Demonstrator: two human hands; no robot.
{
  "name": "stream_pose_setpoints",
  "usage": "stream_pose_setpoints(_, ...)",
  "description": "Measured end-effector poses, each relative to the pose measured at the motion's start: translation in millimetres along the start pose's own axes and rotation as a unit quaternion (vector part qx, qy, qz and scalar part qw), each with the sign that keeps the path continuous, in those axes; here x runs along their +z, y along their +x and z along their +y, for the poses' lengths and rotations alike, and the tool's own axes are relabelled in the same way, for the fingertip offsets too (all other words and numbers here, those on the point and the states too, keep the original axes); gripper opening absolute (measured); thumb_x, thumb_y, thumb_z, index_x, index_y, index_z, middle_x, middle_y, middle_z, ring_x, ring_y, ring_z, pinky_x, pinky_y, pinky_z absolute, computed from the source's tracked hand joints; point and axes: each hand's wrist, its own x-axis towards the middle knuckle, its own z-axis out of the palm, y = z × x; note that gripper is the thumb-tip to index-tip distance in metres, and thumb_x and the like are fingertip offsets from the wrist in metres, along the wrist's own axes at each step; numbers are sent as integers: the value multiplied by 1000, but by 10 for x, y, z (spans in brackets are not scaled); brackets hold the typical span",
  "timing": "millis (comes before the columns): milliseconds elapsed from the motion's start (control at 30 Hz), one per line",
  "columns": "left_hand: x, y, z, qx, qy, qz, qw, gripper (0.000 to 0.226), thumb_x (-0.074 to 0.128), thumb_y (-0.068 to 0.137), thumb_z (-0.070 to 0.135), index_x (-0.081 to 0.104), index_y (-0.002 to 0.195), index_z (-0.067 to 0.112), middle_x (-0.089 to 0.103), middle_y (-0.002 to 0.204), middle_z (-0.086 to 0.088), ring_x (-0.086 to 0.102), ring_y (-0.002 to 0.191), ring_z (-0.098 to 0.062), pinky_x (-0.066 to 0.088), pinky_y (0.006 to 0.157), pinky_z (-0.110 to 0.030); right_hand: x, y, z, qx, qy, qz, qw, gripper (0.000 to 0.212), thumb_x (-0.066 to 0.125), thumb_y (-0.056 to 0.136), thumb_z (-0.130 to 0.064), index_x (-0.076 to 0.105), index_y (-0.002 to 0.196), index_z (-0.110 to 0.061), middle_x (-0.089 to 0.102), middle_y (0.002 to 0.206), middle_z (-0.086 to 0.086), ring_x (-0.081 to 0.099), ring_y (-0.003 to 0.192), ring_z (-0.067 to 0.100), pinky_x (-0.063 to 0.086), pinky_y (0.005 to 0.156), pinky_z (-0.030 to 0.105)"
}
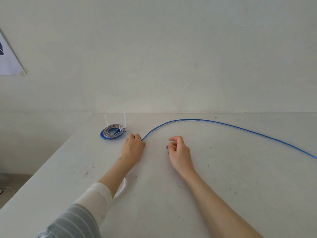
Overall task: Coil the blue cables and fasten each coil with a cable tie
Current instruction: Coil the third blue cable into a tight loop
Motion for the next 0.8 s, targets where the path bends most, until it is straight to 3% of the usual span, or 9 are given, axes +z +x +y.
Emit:
stream_pose_setpoints(100, -107, -79, 157, -39, -92, -59, 993, 15, 42, 92, 10, 53, 88, 1, 55, 91, -17, 53, 88, -35, 39, 75, -35, -64, 20, -3, 23, 60, 49, 997, 15, 45, 92, -7, 54, 103, -10, 61, 93, 3, 58, 80, 20, 49, 73, 29)
stream_pose_setpoints(167, -220, -140, 273, -64, -228, -137, 962, 23, 44, 89, 8, 48, 67, 6, 45, 65, -8, 45, 63, -26, 38, 61, -29, -124, 43, -22, 70, 114, 63, 989, 13, 44, 93, -8, 55, 99, -11, 60, 93, 5, 57, 77, 16, 51, 64, 25)
stream_pose_setpoints(267, -341, -365, 460, -106, -469, -245, 842, 12, 54, 89, 4, 56, 77, 5, 49, 68, -8, 50, 60, -15, 51, 60, -21, -270, 148, -104, 187, 170, 48, 966, 21, 47, 93, -23, 59, 94, -6, 64, 90, 10, 58, 69, 16, 52, 60, 27)
stream_pose_setpoints(333, -344, -520, 541, -91, -510, -262, 814, 7, 58, 86, 1, 57, 82, 6, 52, 70, -8, 53, 60, -15, 54, 59, -18, -395, 205, -208, 239, 126, -1, 963, 35, 49, 91, -39, 61, 89, -7, 67, 87, 7, 60, 70, 18, 53, 64, 31)
stream_pose_setpoints(400, -276, -659, 626, -53, -504, -245, 827, 10, 59, 85, 1, 58, 83, 10, 53, 68, -6, 52, 60, -13, 52, 61, -19, -486, 221, -307, 228, 49, -53, 971, 35, 57, 86, -42, 63, 85, -7, 69, 89, 8, 62, 75, 19, 55, 69, 32)
stream_pose_setpoints(500, -183, -839, 777, -1, -439, -185, 879, 9, 60, 83, 7, 56, 81, 15, 55, 73, -1, 52, 60, -11, 47, 64, -20, -560, 197, -443, 162, -45, -87, 982, 29, 69, 80, -18, 65, 95, 7, 68, 95, 24, 60, 74, 22, 55, 85, 41)
stream_pose_setpoints(600, -131, -950, 860, 1, -380, -99, 920, 21, 68, 79, 19, 47, 80, 20, 56, 82, 5, 53, 60, -7, 37, 46, -12, -626, 169, -567, 153, -46, -108, 981, 23, 66, 78, -4, 65, 95, 12, 68, 92, 28, 59, 71, 23, 52, 90, 42)
stream_pose_setpoints(700, -101, -1066, 899, 6, -380, -53, 923, 32, 73, 74, 27, 42, 72, 22, 51, 68, 8, 46, 53, -4, 31, 42, -12, -677, 134, -684, 141, -11, -124, 982, 23, 60, 80, -2, 65, 102, 2, 69, 88, 16, 61, 74, 20, 53, 89, 36)
stream_pose_setpoints(800, -291, -1054, 838, 12, -417, -15, 909, 28, 66, 82, 32, 43, 70, 20, 54, 61, 6, 50, 56, -9, 36, 50, -19, -744, 53, -799, 82, -21, -130, 988, 17, 48, 85, -10, 55, 101, -14, 68, 75, 2, 57, 75, 16, 49, 80, 32)
